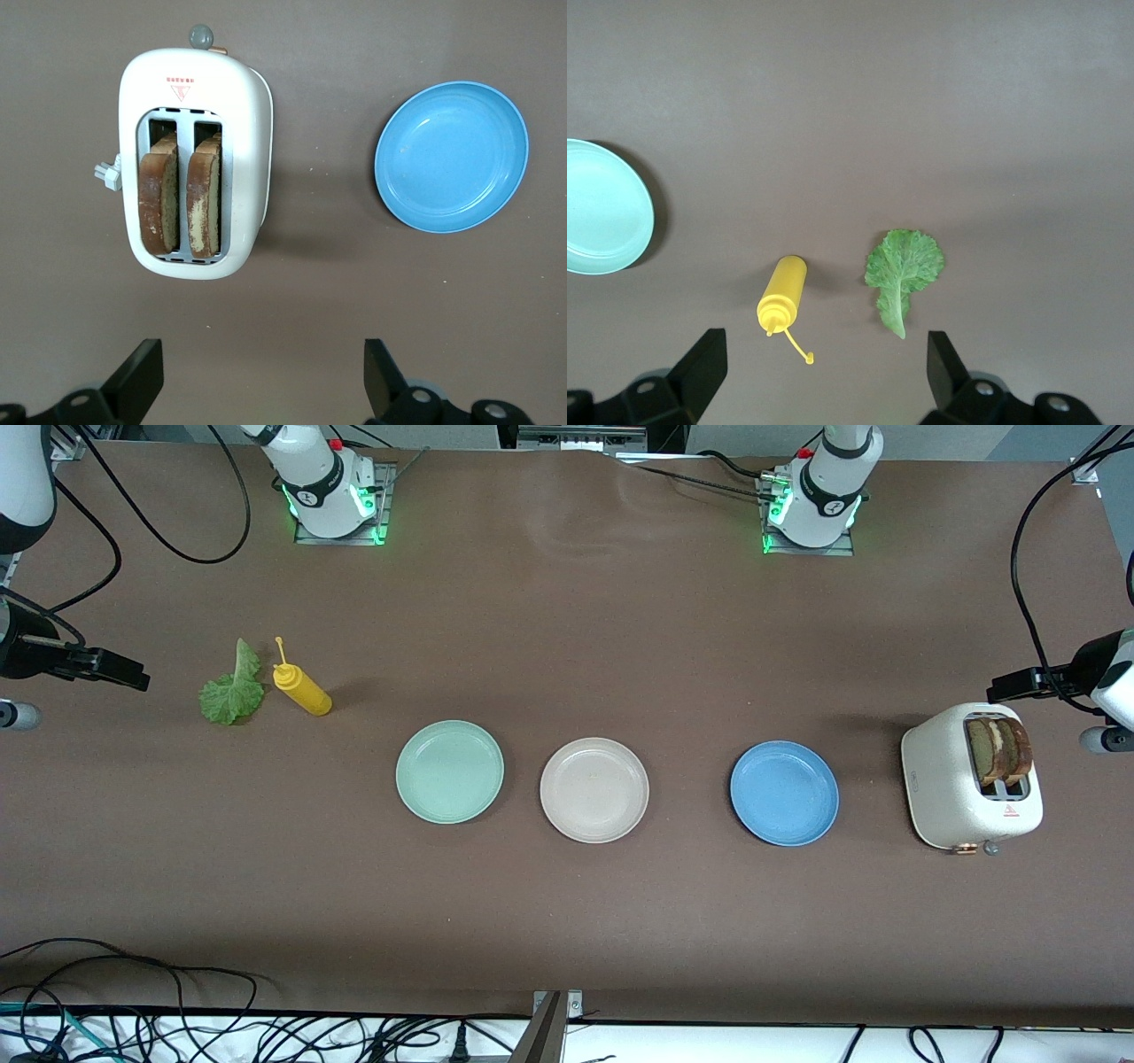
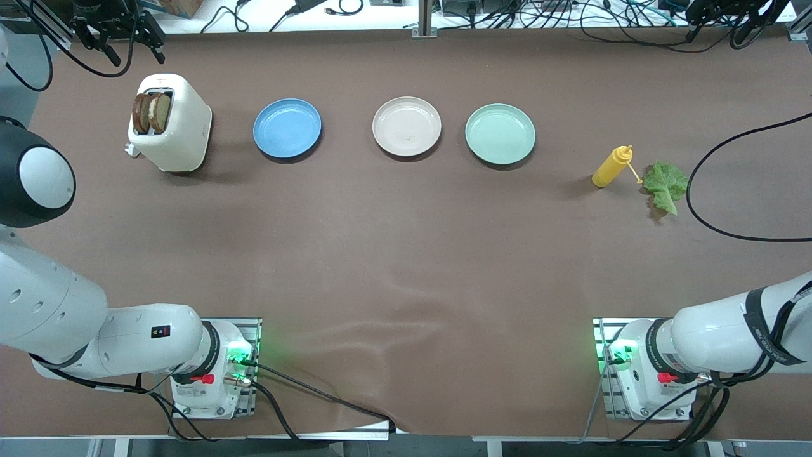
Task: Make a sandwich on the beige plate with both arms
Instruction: 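Move the left gripper over the toaster toward the bread slices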
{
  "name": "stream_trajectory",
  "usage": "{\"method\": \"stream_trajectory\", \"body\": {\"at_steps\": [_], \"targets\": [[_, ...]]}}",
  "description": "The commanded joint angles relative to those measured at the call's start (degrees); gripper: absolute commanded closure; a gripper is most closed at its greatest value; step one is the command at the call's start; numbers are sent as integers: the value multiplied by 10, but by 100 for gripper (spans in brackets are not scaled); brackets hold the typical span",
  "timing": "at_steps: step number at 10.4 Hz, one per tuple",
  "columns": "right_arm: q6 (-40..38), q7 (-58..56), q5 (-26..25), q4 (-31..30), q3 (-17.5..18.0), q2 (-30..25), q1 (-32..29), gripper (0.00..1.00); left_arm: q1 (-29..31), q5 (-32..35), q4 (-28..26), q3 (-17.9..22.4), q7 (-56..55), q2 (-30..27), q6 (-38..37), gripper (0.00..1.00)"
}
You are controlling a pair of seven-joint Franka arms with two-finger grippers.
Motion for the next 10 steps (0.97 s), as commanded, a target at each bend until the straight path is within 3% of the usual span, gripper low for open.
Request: {"method": "stream_trajectory", "body": {"at_steps": [1,10], "targets": [[-2,-12,8,-2,1,-5,-4,0,19,-12,24,-2,12,23,-8,0],[-2,-12,8,-1,0,-5,-4,0,29,-9,24,-3,23,117,93,0]]}}
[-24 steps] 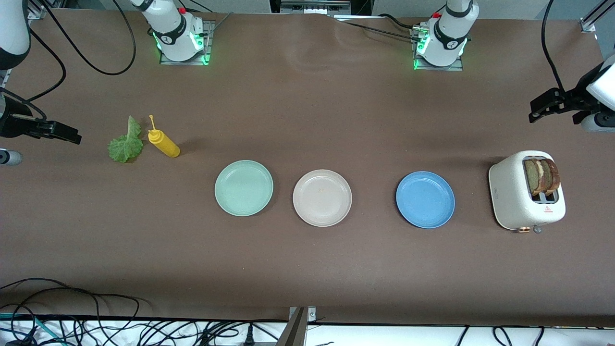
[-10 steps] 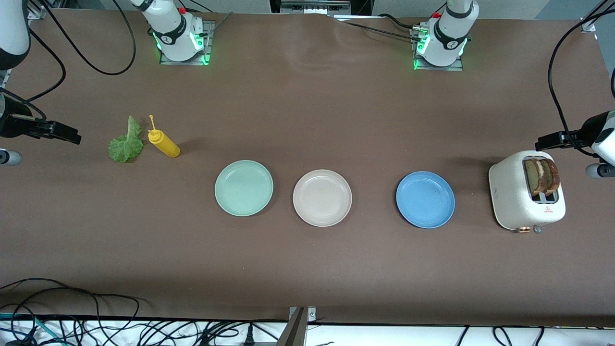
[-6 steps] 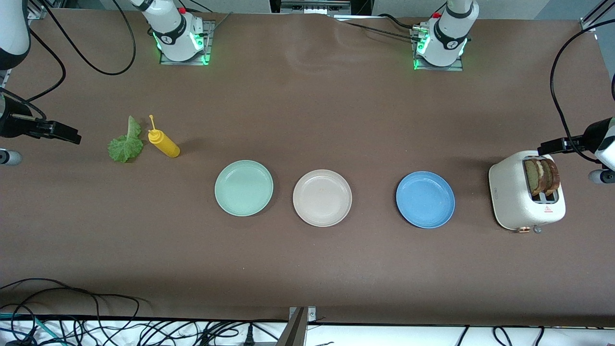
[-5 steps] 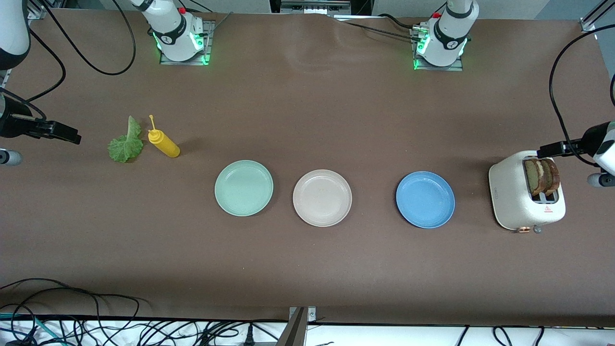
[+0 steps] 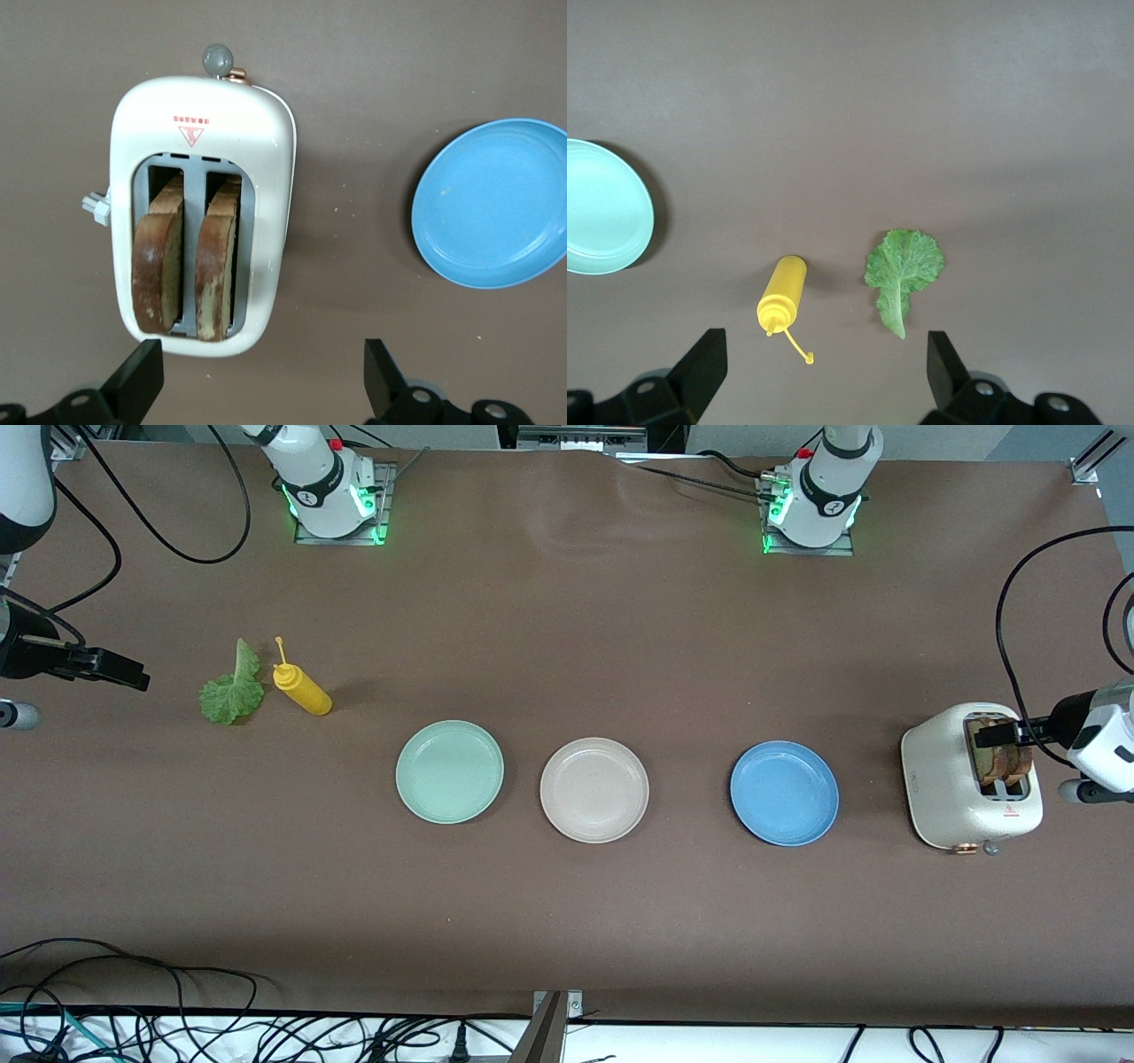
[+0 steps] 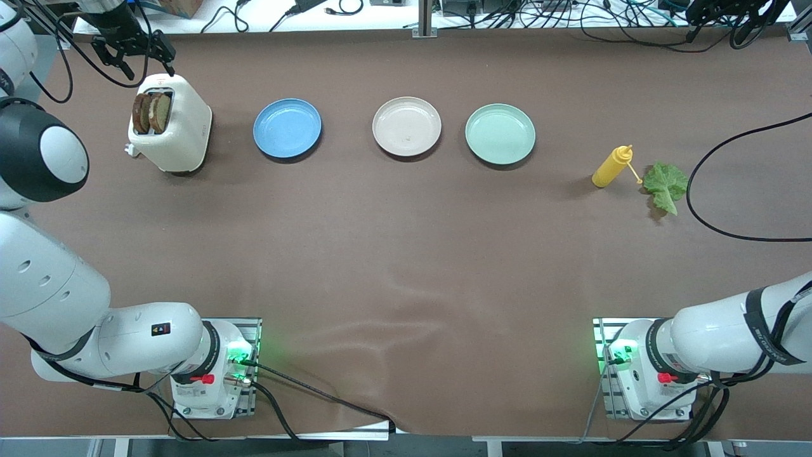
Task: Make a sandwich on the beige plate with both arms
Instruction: 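Move the left gripper over the toaster toward the bread slices, then lower the left gripper and grasp one bread slice in the toaster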
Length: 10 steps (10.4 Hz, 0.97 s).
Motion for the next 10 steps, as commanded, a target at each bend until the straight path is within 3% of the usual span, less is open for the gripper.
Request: {"method": "stream_trajectory", "body": {"at_steps": [1,10], "targets": [[-2,-12,8,-1,0,-5,-4,0,6,-9,21,-3,25,34,18,0],[-1,-12,8,-1,-5,-4,-4,0,42,-12,-4,-4,63,65,19,0]]}}
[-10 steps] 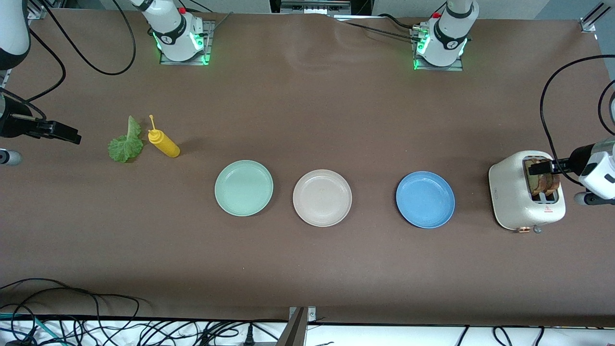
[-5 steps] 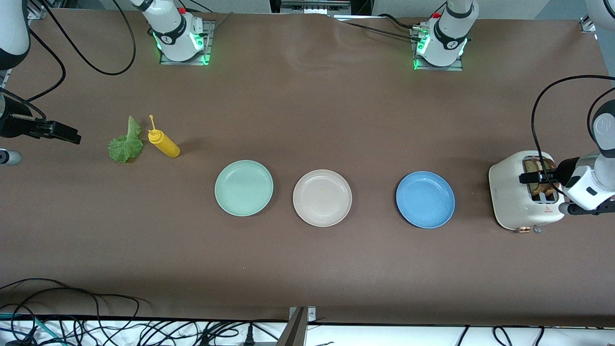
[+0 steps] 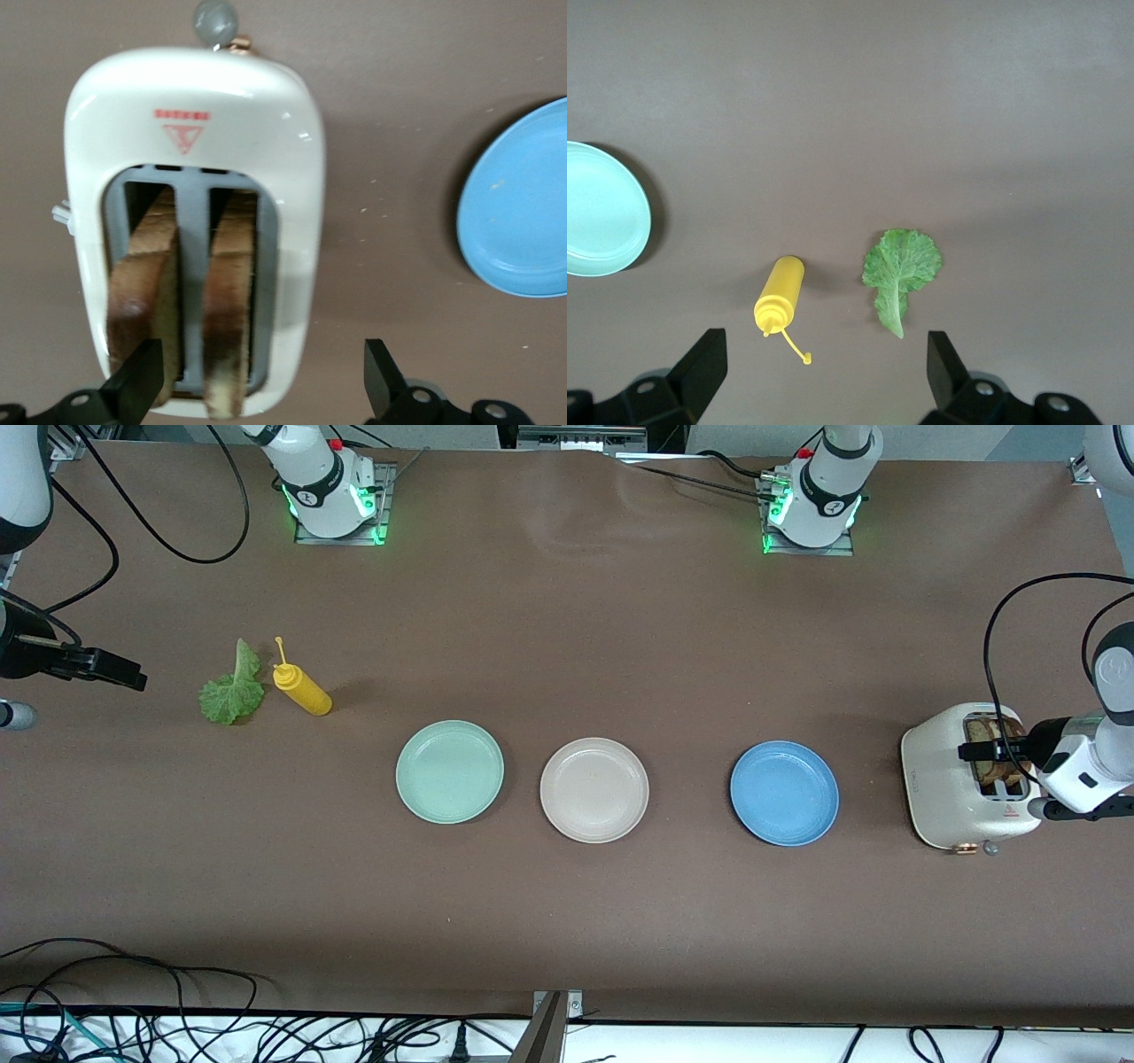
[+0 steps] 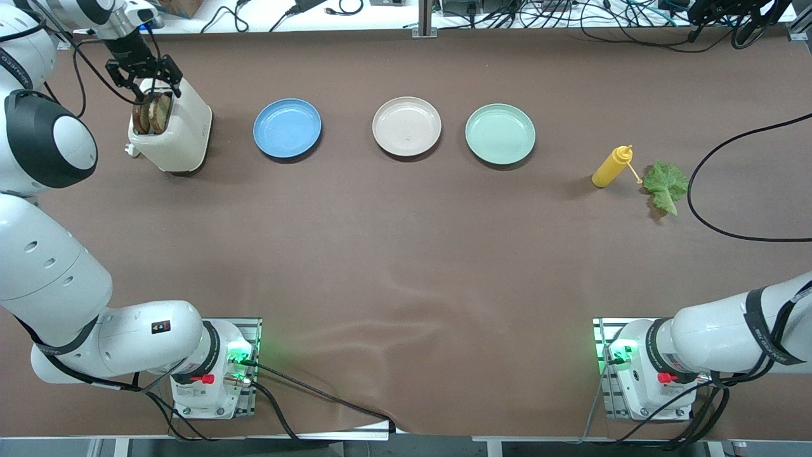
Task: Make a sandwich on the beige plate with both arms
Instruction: 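Lower the left gripper and grasp one bread slice in the toaster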
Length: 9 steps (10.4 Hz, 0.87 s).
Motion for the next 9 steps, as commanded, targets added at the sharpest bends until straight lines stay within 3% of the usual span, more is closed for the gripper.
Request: {"method": "stream_trajectory", "body": {"at_steps": [1,6,9], "targets": [[-1,-19,8,-1,-1,-5,-4,0,12,-12,3,-4,16,6,-4,0],[-1,-20,9,-2,-1,-5,-4,0,-3,-12,4,-6,-28,7,-9,0],[-1,-20,9,-1,-1,-5,-4,0,-2,-12,3,-7,-31,10,-14,6]]}}
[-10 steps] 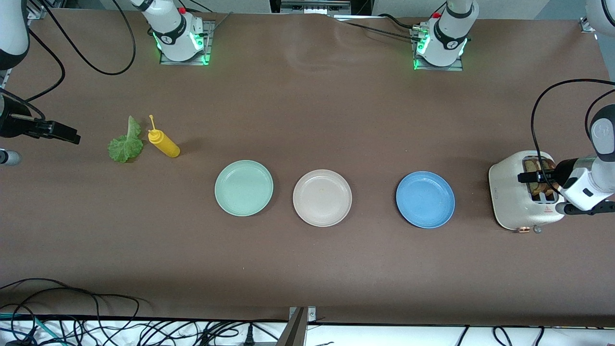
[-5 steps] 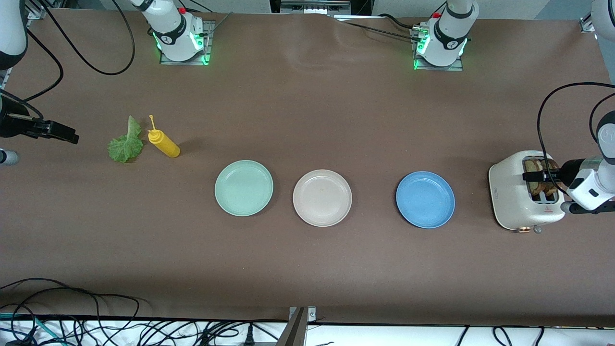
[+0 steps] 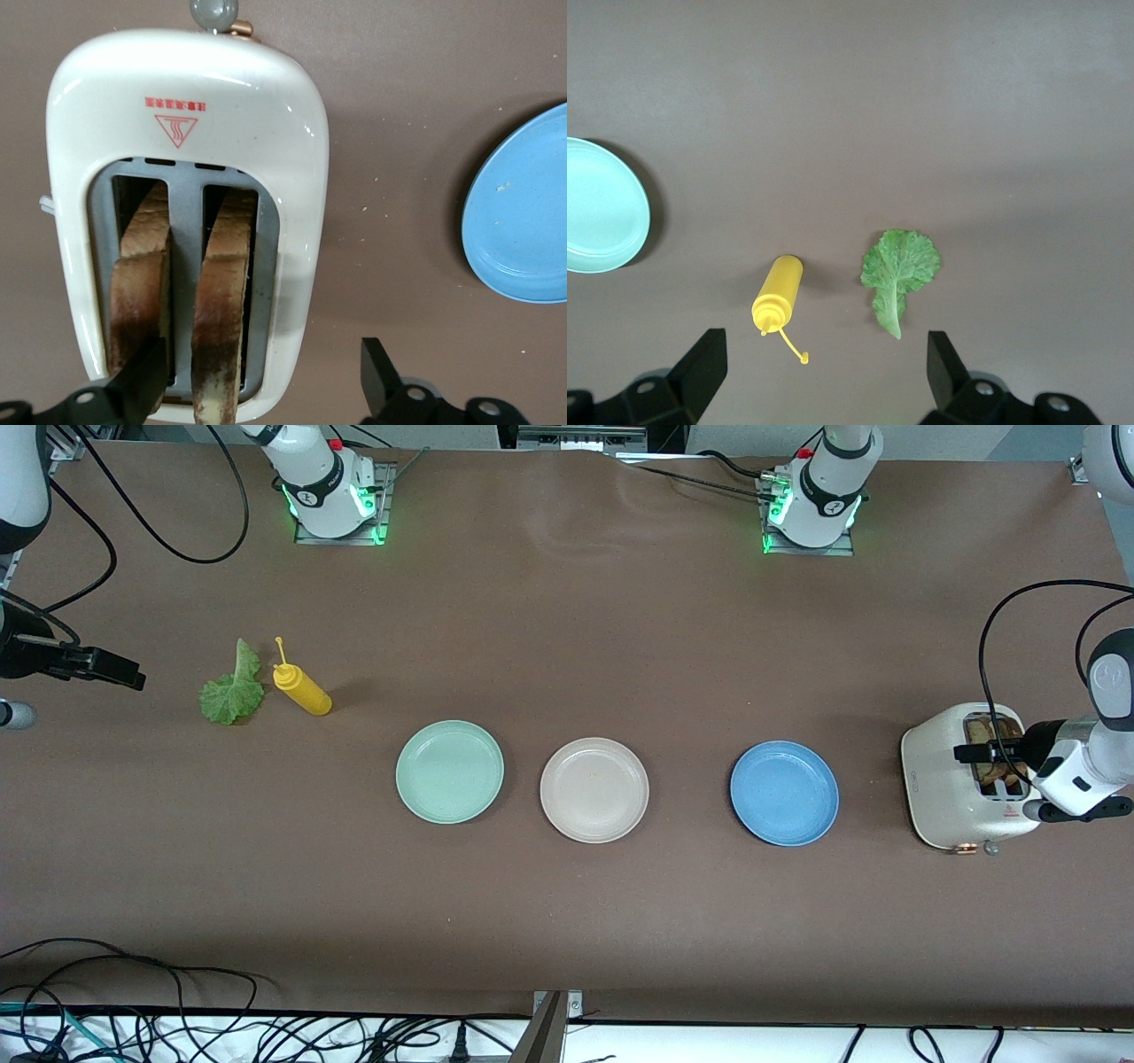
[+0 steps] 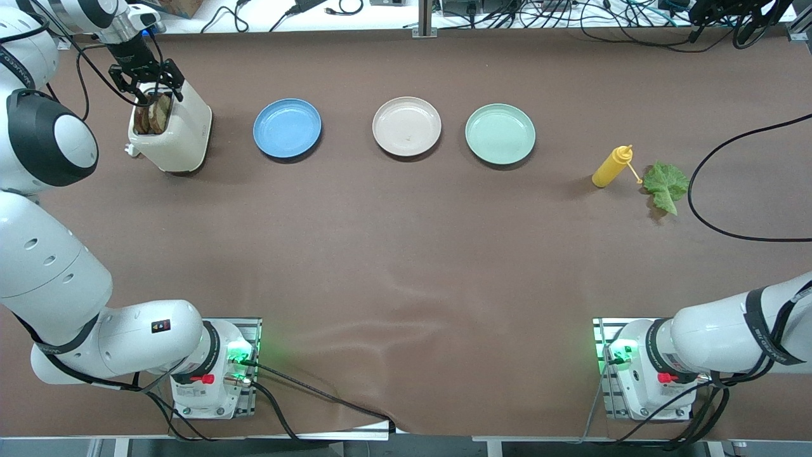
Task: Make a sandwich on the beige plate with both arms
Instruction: 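Lower the left gripper and grasp one bread slice in the toaster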
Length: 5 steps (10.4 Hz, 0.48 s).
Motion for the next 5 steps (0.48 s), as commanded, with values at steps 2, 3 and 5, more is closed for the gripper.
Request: {"method": "stream_trajectory", "body": {"at_steps": [2,3,5], "targets": [[-1,-10,9,-2,0,-5,-4,0,0,-12,2,0,-5,6,-11,22],[-1,-10,9,-1,0,-5,-4,0,0,-12,2,1,-5,6,-15,32],[-1,-10,9,-1,0,-5,-4,0,0,-12,3,1,-5,6,-18,48]]}}
